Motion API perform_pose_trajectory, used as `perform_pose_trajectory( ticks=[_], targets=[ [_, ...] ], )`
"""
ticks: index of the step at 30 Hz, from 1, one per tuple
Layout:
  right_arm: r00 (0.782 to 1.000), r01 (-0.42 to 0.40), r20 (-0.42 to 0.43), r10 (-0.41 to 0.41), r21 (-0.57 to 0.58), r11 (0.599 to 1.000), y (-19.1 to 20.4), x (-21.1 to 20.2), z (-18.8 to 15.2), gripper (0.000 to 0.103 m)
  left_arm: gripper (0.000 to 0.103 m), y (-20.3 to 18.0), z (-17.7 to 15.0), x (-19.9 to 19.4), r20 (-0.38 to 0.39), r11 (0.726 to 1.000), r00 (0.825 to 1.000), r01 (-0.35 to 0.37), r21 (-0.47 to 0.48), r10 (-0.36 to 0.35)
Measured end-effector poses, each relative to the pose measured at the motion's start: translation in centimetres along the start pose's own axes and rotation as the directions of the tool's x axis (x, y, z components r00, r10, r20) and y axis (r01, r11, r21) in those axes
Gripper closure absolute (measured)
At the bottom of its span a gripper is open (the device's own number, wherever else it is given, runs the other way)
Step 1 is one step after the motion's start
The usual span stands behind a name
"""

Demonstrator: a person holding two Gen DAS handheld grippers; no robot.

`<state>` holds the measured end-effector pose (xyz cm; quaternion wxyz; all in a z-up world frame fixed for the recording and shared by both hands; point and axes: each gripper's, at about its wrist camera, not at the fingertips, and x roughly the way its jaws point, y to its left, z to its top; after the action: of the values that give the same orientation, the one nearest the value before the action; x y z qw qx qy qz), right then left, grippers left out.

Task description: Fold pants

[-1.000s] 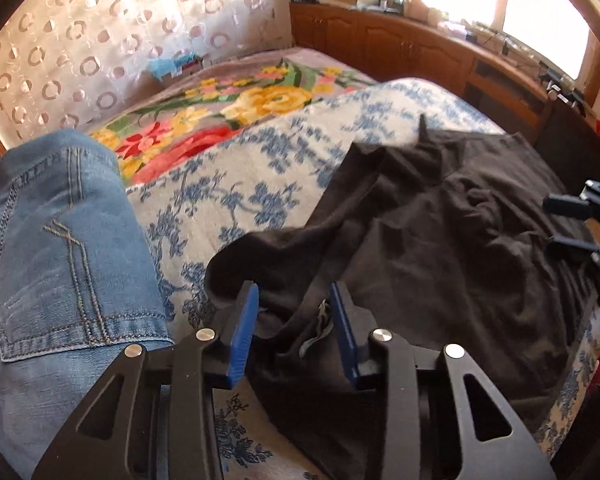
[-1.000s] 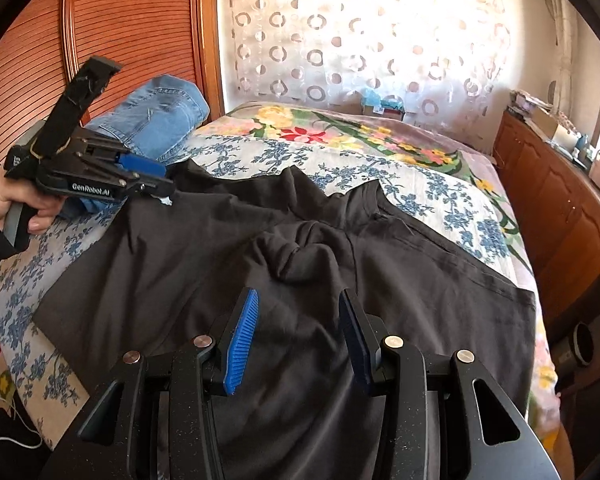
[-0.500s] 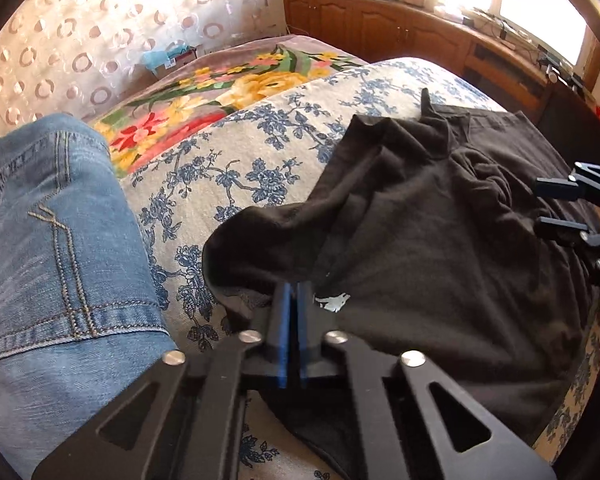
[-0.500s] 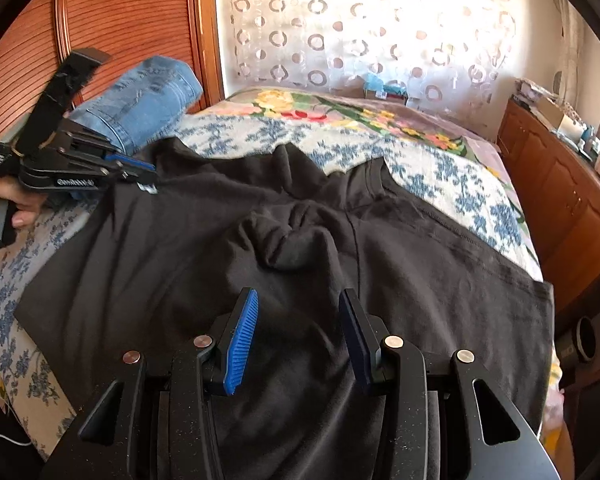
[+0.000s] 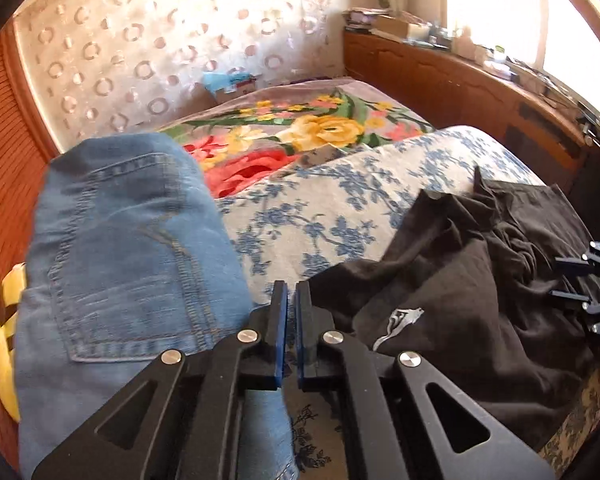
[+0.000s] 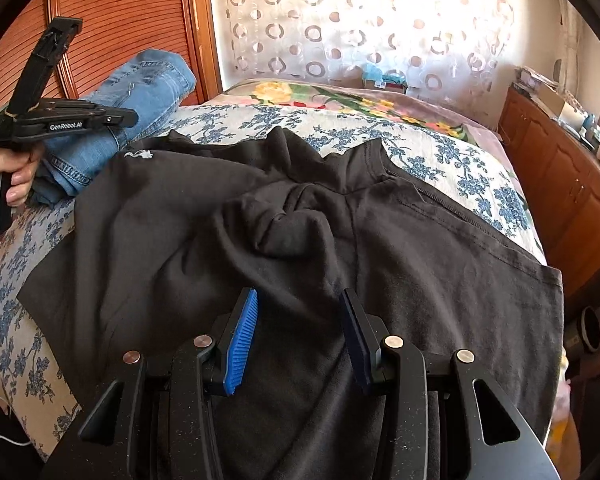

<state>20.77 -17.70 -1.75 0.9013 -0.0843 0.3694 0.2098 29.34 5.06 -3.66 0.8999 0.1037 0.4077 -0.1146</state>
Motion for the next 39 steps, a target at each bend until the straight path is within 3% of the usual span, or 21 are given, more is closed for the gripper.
perform_pose_trajectory(
  ticks=[6,7,10,16,20,25,34,36,37,38,39],
  targets=[
    [0.998,0.022,0.050,-0.023,0.020,1.000,-0.4,-1.9,-0.5,0.059,0.068,-1.7,-1.5,-2.5,0.043,0.999,0.998,0.043,0.023,-0.044],
    [0.998,0.025,0.059,-0.027,0.032,0.999,-0.7,-2.5,-0.8,0.059,0.056,-1.8,-1.8,-2.9,0.050,0.998,0.997,0.058,0.017,-0.058],
    [0.995,0.049,0.080,-0.053,0.054,0.997,-1.4,-4.5,-2.3,0.059,0.049,-3.2,-3.3,-4.3,0.061,0.994,0.993,0.105,0.002,-0.105],
    [0.991,0.101,0.074,-0.109,0.099,0.990,-3.0,-8.7,-7.0,0.059,0.049,-6.1,-7.2,-7.1,0.087,0.989,0.985,0.147,-0.011,-0.146],
    [0.986,0.153,0.046,-0.161,0.142,0.978,-4.3,-11.1,-10.4,0.059,0.049,-7.7,-10.5,-8.1,0.056,0.982,0.981,0.185,-0.038,-0.183],
    [0.976,0.208,0.021,-0.215,0.179,0.962,-4.9,-13.6,-13.1,0.058,0.049,-9.0,-13.7,-7.8,0.007,0.982,0.985,0.172,-0.073,-0.172],
    [0.986,0.165,-0.021,-0.165,0.217,0.962,-4.4,-14.0,-13.6,0.057,0.057,-9.0,-15.5,-7.4,0.003,0.972,0.983,0.180,-0.153,-0.182],
    [0.987,0.157,-0.017,-0.157,0.226,0.961,-4.7,-14.1,-13.8,0.057,0.062,-8.6,-15.5,-7.5,0.009,0.968,0.982,0.186,-0.168,-0.187],
    [0.989,0.147,-0.016,-0.147,0.233,0.961,-5.1,-14.3,-13.9,0.062,0.074,-8.5,-15.6,-7.5,0.013,0.965,0.980,0.197,-0.176,-0.198],
    [0.992,0.126,-0.012,-0.127,0.234,0.964,-5.5,-14.4,-14.1,0.080,0.089,-8.4,-15.8,-7.7,0.016,0.961,0.977,0.212,-0.178,-0.213],
    [0.994,0.104,-0.005,-0.106,0.229,0.968,-5.5,-14.4,-14.0,0.090,0.092,-8.5,-15.7,-7.9,0.022,0.961,0.977,0.215,-0.173,-0.214]
  ],
)
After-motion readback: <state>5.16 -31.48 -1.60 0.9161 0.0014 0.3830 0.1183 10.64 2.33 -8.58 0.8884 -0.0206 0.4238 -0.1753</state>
